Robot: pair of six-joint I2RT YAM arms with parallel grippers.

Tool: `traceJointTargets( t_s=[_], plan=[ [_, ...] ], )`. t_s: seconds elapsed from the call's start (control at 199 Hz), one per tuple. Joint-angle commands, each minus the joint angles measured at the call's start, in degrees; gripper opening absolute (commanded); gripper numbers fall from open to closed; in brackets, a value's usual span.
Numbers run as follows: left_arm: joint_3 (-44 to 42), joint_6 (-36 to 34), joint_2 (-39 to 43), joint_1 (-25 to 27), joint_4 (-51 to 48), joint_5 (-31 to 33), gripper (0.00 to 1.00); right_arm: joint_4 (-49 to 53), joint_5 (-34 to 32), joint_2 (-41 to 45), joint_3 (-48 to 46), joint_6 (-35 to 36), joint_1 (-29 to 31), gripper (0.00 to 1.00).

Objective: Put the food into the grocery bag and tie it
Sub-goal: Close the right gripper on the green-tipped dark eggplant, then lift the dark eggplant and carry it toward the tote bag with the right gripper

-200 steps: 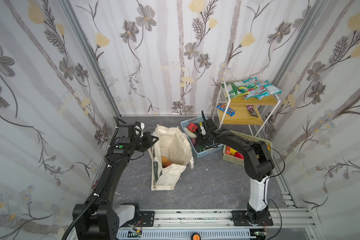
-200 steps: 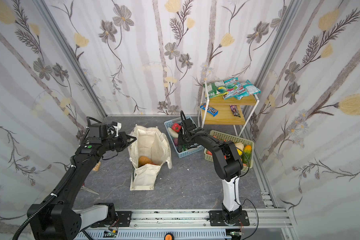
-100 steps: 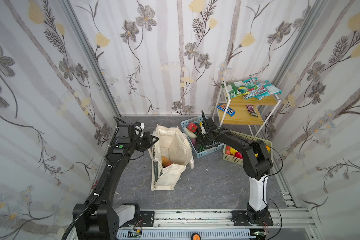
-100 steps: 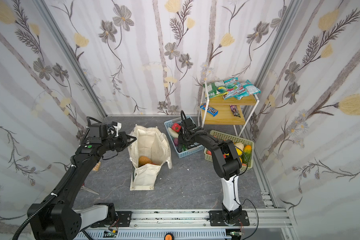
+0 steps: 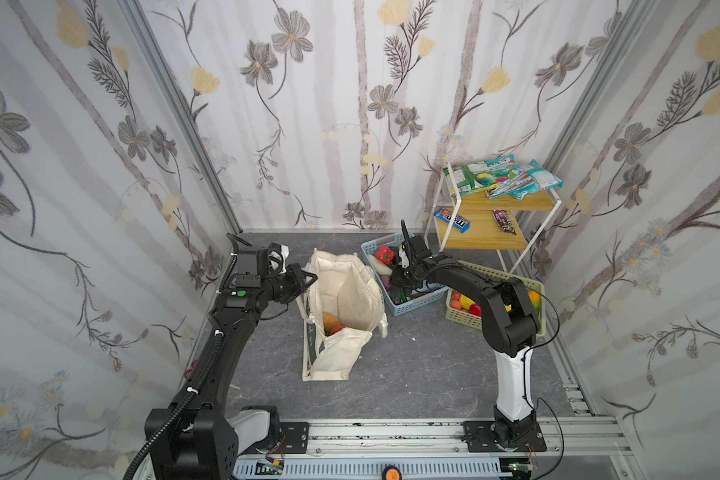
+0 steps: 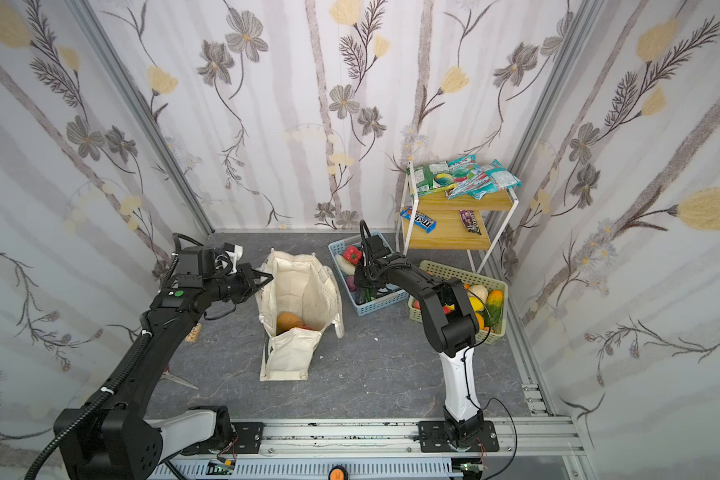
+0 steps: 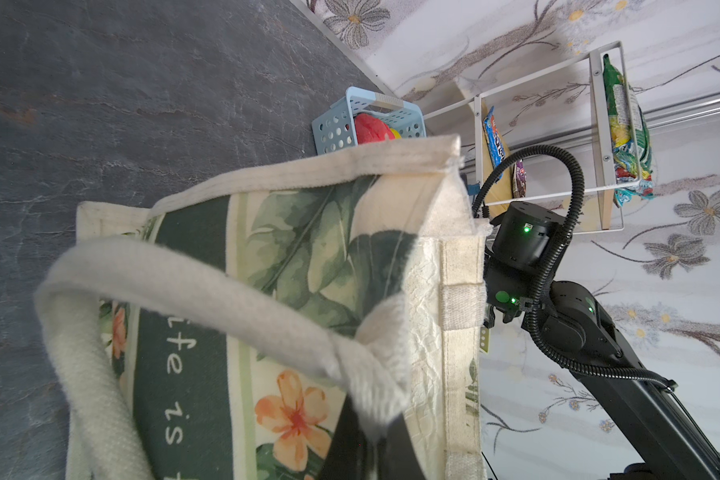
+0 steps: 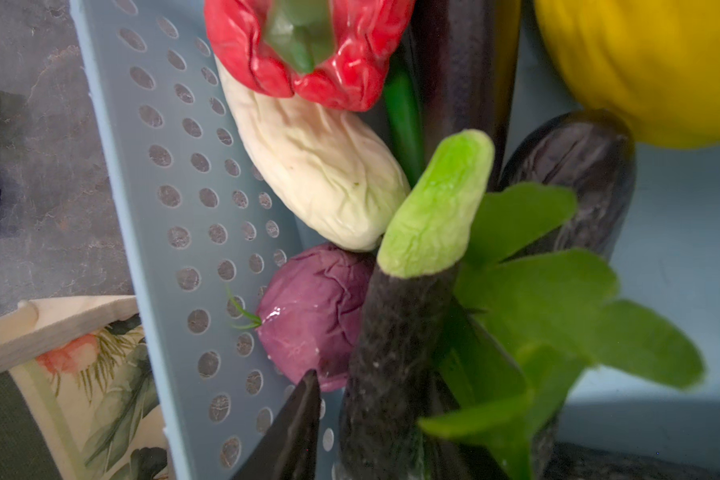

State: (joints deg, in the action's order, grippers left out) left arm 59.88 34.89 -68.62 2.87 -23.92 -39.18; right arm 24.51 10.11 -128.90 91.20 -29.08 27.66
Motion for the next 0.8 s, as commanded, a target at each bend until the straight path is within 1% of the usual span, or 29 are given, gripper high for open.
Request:
traceJointTargets(
  t_s=[0.0, 0.09, 0.251, 0.562, 0.798],
  plan=[
    [0.05, 0.09, 0.58, 0.09, 0.79, -0.11, 0.0, -2.36, 0.55, -0.52, 0.43, -0.3, 0.01, 0.37],
    [0.04, 0.05, 0.59, 0.03, 0.74, -0.11, 0.0, -2.36, 0.7, -0.26, 0.17, -0.25, -0.02, 0.33],
    [0.2, 0.17, 0.33, 0.08, 0.94, -0.11, 0.0, -2.36, 0.57, 1.2, -0.61, -0.09, -0.23, 0.3],
    [0.67, 0.53, -0.02, 0.72, 1.35, -0.12, 0.0, -2.39, 0.44, 5.74, -2.9, 0.33, -0.85, 0.3],
    [1.64, 0.5, -0.55, 1.56, 1.2, 0.09, 0.0, -2.21, 0.65, 8.38, -2.54, 0.39, -1.8, 0.29]
  ],
)
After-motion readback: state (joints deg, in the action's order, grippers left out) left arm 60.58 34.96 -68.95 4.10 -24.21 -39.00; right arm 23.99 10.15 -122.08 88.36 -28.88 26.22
